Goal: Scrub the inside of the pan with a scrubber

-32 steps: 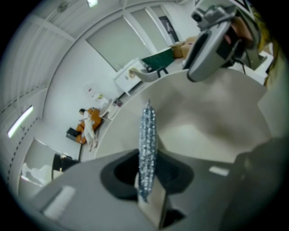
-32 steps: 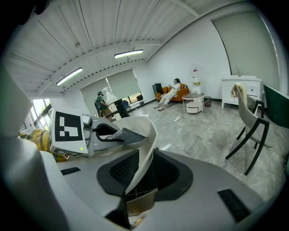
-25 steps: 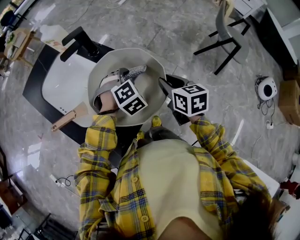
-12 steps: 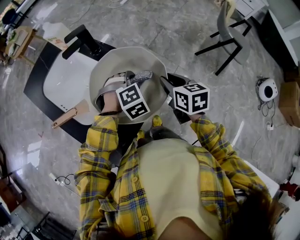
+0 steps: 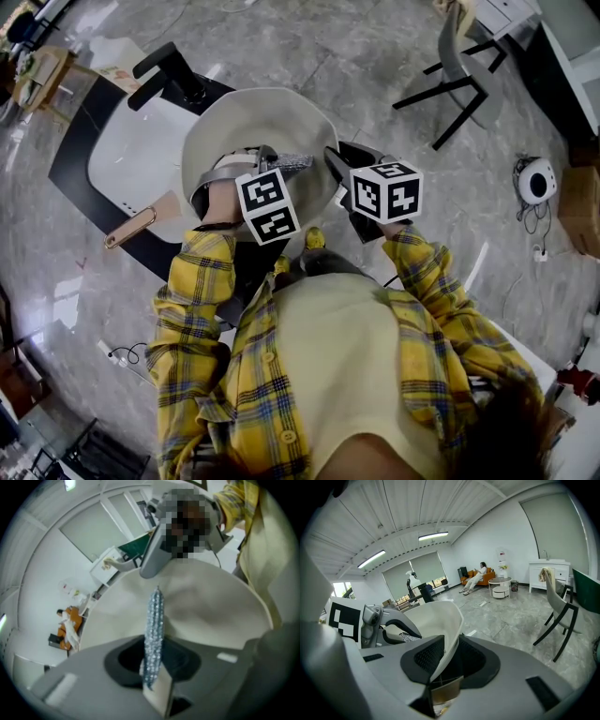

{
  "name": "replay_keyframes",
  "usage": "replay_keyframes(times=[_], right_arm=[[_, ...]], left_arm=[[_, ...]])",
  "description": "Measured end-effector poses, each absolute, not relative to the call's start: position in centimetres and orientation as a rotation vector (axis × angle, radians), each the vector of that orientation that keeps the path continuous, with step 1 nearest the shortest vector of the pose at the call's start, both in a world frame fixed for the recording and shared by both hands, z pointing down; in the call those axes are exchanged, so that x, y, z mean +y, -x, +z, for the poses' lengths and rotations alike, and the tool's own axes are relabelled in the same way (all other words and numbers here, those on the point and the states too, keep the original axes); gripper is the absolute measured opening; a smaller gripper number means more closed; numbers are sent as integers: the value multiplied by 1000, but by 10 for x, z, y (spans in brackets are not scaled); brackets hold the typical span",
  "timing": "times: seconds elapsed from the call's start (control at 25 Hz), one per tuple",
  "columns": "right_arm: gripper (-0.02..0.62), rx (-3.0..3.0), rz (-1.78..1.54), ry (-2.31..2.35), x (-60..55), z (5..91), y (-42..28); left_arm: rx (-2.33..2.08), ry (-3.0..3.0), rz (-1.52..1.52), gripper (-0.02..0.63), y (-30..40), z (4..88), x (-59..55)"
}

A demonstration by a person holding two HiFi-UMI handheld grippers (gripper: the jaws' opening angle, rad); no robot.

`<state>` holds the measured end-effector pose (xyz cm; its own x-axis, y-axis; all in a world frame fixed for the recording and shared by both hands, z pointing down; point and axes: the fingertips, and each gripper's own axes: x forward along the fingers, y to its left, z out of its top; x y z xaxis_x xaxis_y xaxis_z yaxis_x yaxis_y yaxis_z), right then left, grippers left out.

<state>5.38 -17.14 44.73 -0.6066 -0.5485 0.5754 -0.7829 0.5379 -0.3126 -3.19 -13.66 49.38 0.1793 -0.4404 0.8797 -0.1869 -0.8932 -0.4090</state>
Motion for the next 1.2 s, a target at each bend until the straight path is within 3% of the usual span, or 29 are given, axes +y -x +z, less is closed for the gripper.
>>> replay_keyframes(times=[1.2], right_arm=[[66, -2359, 753, -1122, -172, 446, -55]], left_arm=[[101, 2397, -1913, 86, 53, 487, -52]])
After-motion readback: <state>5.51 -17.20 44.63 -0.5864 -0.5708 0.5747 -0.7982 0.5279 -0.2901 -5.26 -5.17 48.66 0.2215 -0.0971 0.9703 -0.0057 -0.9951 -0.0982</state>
